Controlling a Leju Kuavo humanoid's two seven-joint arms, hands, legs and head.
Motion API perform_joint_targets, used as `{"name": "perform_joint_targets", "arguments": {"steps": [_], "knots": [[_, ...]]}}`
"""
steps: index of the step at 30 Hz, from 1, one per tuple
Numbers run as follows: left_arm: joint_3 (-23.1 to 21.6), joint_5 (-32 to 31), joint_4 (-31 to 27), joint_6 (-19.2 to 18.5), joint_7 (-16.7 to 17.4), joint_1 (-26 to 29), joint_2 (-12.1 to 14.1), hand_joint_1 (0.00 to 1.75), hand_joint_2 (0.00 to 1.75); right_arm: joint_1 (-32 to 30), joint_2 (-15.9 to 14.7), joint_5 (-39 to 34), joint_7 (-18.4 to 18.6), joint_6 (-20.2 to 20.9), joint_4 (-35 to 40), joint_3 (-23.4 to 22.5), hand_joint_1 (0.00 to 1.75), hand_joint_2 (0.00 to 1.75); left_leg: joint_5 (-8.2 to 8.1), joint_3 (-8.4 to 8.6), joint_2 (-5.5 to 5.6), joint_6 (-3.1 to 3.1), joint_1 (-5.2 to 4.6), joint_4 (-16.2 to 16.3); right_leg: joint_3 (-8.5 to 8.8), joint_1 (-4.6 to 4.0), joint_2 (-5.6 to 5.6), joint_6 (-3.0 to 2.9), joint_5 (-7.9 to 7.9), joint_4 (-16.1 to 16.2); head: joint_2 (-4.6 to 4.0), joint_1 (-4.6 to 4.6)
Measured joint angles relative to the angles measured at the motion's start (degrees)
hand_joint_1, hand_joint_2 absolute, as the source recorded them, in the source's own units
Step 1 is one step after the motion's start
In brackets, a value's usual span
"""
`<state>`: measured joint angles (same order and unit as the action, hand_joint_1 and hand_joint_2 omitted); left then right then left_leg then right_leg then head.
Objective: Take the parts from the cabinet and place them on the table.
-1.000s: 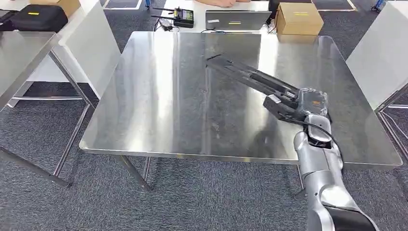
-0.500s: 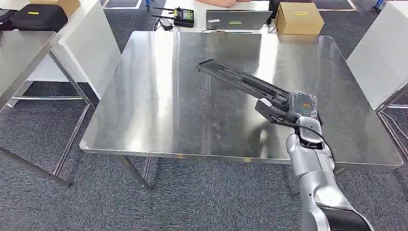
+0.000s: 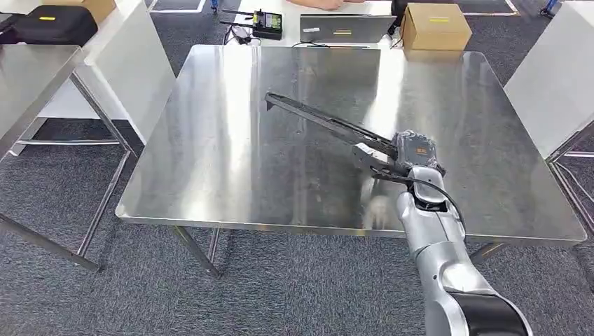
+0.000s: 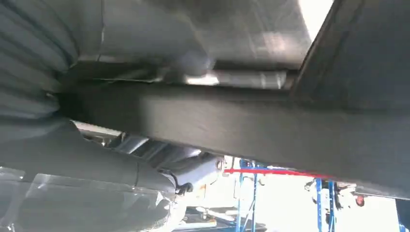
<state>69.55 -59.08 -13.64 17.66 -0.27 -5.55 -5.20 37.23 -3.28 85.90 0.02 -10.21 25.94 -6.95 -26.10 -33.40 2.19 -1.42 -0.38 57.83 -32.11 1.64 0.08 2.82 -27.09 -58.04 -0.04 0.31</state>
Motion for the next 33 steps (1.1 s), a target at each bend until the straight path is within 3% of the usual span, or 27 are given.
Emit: {"name": "perform_joint_targets", "arguments": {"steps": [1,5,8,11,19,23,25,27,33], "knots": [[0.02,-0.46,-0.02,0.53,0.31,0.00,0.02,0.00,0.00,0.00,-0.13,0.00,0.00,-0.13,-0.09,0.00,0.00,0.00,0.00,0.00,-0.01,0.00,-0.01,0.00,0.00,0.00,0.00,0.00,0.00,0.01,0.00,0.02],[-0.66,-4.92,0.02,-1.79,5.40,0.15,-0.92,0.00,0.00,0.08,-0.28,0.50,0.13,-0.24,-0.61,-0.02,0.00,0.00,-0.01,-0.04,0.02,-0.01,-0.04,0.01,0.01,0.03,0.00,0.01,0.01,0.03,0.00,0.00],[-1.11,-5.72,0.04,2.33,5.14,0.00,-4.85,0.00,0.00,0.32,-0.07,0.52,1.68,-0.68,-1.05,-0.04,0.00,0.00,0.00,0.00,0.01,-0.01,-0.10,0.01,0.00,0.13,0.00,0.01,0.01,0.04,0.00,0.02],[-1.53,-5.73,0.44,3.24,4.35,0.01,-7.70,0.00,0.00,0.27,-0.35,0.13,1.68,-1.66,-1.40,-0.07,0.00,0.00,0.00,-0.01,0.02,-0.01,-0.11,0.04,0.00,0.12,0.00,0.01,0.01,0.04,0.00,0.00],[-1.53,-5.18,0.68,3.02,2.58,0.04,-9.05,0.00,0.00,-0.61,-1.71,-0.74,1.44,-2.47,-1.51,-0.28,0.00,0.00,-0.03,-0.05,0.00,-0.04,-0.06,0.06,-0.04,0.05,0.00,0.01,0.00,0.06,0.00,0.02],[-1.51,-5.03,0.70,2.93,2.30,0.04,-9.46,0.00,0.00,-0.65,-1.88,-3.70,-2.81,-1.93,-1.33,-0.78,0.00,0.00,-0.03,-0.07,-0.01,-0.04,-0.05,0.06,-0.04,0.04,0.01,0.01,0.00,0.06,0.00,0.00],[-1.49,-4.98,0.74,2.56,2.12,0.04,-9.53,0.00,0.00,-0.67,-1.79,-8.53,-8.60,1.06,-0.22,-1.48,0.00,0.00,-0.03,-0.07,-0.01,-0.04,-0.05,0.06,-0.04,0.04,0.01,0.01,0.00,0.06,0.00,0.02],[-1.49,-4.94,0.81,2.50,1.97,0.04,-9.59,0.00,0.00,-0.65,-1.73,-11.74,-11.85,2.97,1.12,-1.86,0.00,0.00,-0.03,-0.06,-0.02,-0.04,-0.06,0.06,-0.03,0.04,0.02,0.01,0.01,0.06,0.00,0.02],[-1.44,-4.79,1.09,2.50,1.82,0.06,-9.70,0.00,0.00,-0.68,-1.33,-12.61,-12.61,4.22,3.00,-2.01,0.00,0.00,-0.02,-0.07,0.03,-0.04,-0.06,0.07,-0.03,0.04,-0.01,0.01,0.00,0.06,0.00,0.02]]}}
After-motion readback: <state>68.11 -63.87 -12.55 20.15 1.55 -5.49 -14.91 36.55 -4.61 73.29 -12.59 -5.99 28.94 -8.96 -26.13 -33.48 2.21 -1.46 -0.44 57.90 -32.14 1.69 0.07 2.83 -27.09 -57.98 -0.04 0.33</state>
